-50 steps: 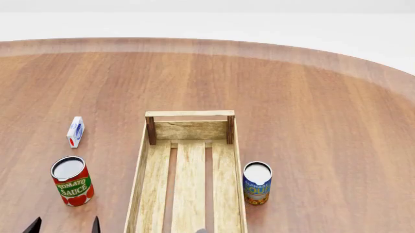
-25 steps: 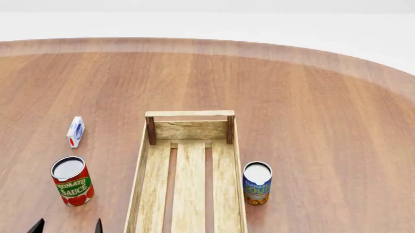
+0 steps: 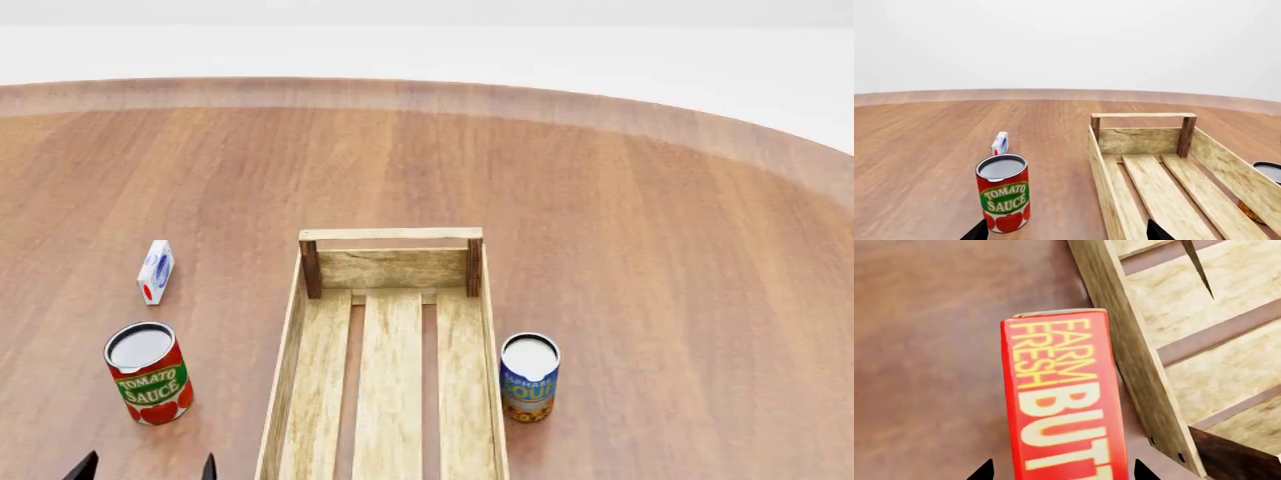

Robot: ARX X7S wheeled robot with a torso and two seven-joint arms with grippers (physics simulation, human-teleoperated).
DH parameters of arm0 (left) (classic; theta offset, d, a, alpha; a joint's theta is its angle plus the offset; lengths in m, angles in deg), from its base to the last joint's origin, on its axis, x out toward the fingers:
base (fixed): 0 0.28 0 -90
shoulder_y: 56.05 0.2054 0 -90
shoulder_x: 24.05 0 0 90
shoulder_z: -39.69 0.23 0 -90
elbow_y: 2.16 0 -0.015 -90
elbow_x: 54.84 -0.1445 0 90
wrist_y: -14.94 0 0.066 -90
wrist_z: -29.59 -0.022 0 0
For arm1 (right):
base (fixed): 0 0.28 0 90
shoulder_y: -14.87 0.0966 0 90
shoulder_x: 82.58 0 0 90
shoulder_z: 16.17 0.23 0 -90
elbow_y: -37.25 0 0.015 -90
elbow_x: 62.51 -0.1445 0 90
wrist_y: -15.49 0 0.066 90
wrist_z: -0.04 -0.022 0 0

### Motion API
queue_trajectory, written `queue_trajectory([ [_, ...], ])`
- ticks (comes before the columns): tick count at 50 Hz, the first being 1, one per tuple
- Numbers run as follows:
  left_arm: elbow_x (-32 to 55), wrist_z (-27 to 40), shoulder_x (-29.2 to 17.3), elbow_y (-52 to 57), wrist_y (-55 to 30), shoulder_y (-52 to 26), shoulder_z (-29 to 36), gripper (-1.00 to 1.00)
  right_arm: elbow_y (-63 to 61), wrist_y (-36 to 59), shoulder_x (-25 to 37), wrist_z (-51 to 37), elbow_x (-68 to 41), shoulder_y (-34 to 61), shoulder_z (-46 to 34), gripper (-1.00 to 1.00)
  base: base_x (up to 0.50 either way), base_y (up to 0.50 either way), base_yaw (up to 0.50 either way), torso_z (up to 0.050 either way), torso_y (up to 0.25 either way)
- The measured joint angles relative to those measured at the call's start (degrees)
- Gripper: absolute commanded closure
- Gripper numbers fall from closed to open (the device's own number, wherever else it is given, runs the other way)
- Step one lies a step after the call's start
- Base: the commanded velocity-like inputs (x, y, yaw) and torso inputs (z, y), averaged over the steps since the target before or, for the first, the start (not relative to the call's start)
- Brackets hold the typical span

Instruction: Pick up the butter and put it in the tray.

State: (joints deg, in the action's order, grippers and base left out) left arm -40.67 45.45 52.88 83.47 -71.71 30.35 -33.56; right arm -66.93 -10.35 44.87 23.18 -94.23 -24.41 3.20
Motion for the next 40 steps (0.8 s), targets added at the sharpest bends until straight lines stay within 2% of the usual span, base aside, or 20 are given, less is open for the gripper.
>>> queue_trajectory([
  [13, 0.3, 0.1, -0.3, 0.4, -0.1, 0.2, 0.3, -1.00, 4.1, -3.7, -0.8, 0.8, 2.6, -0.3, -0.1, -1.00, 0.00, 0.00, 0.00, 0.000, 0.000],
  [14, 0.3, 0.1, -0.3, 0.5, -0.1, 0.2, 0.4, -1.00, 4.3, -3.9, -0.8, 0.9, 2.7, -0.3, -0.2, 1.00, 0.00, 0.00, 0.00, 0.000, 0.000],
  [33, 0.7, 0.4, -0.6, 0.6, -0.2, 0.2, 0.9, -1.00, 3.7, -4.9, 0.1, -0.2, 1.6, -0.4, -0.1, 1.00, 0.00, 0.00, 0.00, -0.001, 0.000],
  [40, 0.9, 0.5, -0.6, 0.6, -0.4, 0.1, 1.0, -1.00, -1.6, -2.9, 1.3, -1.7, -0.8, -1.5, 1.2, 1.00, 0.00, 0.00, 0.00, 0.000, 0.000],
])
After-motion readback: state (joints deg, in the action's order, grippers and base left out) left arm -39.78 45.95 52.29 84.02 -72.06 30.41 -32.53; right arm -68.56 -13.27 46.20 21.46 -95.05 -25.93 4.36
